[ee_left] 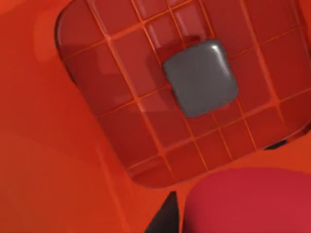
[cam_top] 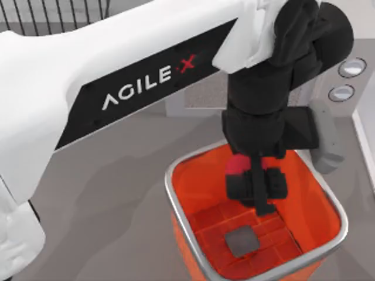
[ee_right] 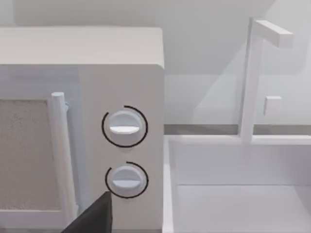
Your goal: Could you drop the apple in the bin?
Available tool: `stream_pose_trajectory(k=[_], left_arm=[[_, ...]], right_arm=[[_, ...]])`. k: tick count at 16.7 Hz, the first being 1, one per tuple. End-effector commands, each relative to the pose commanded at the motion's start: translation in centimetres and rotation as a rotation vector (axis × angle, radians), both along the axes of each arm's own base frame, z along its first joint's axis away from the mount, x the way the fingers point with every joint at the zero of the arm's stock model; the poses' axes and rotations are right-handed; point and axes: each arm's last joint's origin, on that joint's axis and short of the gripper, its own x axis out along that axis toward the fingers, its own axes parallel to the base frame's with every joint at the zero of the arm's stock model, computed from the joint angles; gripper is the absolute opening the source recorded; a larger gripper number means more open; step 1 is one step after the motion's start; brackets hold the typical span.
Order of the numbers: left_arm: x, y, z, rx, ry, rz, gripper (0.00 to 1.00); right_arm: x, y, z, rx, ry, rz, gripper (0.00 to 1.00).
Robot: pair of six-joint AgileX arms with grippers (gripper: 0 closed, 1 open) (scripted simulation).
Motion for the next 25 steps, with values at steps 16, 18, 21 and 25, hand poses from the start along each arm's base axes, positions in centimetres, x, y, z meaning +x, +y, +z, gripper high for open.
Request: stream_pose_trajectory(k=[16,18,21,25], left_arm=[[-1.1,-0.9,-6.7,0.006,-0.004,-0.015,0.00],[-1.1,-0.9,-7.0,0.007,-0.005,-0.013,0.00],[-1.1,-0.9,-7.0,0.007,-0.005,-0.013,0.00],[-1.1,-0.9,-7.0,0.007,-0.005,-0.013,0.30]], right_arm=[[0.0,0.0,0.0,0.000,0.000,0.000,1.00],[0.0,0.0,0.0,0.000,0.000,0.000,1.00],[0.0,0.0,0.0,0.000,0.000,0.000,1.00],[0.0,0.0,0.0,0.000,0.000,0.000,1.00]])
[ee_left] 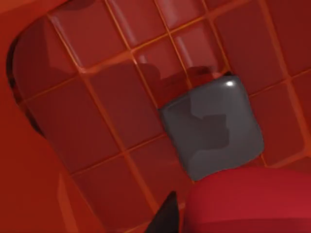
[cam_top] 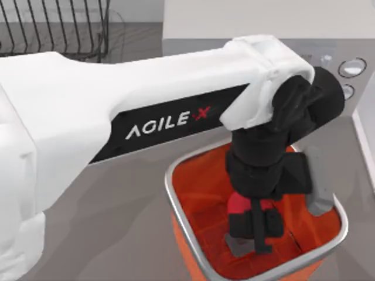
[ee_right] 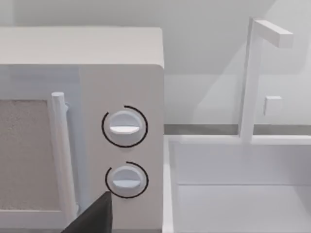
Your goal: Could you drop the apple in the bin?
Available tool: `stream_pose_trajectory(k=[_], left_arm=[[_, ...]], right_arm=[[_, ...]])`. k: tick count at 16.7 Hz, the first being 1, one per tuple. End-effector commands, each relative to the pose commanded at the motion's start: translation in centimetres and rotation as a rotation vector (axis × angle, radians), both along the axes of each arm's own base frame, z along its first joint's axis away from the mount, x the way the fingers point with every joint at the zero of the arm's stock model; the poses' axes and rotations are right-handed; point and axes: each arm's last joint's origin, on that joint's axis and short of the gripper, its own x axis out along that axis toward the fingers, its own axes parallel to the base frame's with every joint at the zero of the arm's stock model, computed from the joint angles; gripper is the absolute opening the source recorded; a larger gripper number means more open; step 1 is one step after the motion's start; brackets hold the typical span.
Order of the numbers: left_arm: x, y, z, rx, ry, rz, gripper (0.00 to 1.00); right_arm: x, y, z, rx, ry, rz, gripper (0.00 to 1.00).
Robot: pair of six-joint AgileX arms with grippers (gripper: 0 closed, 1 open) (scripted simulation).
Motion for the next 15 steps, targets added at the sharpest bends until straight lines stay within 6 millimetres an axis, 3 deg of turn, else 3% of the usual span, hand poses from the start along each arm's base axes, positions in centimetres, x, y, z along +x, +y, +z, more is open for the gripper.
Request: stream_pose_trajectory(k=[9,15], left_arm=[[0.00,0.00,0.00,0.000,0.000,0.000,0.98],[0.00,0.00,0.00,0.000,0.000,0.000,1.00]], right_arm=[[0.00,0.00,0.00,0.000,0.000,0.000,1.00],[0.00,0.00,0.00,0.000,0.000,0.000,1.00]])
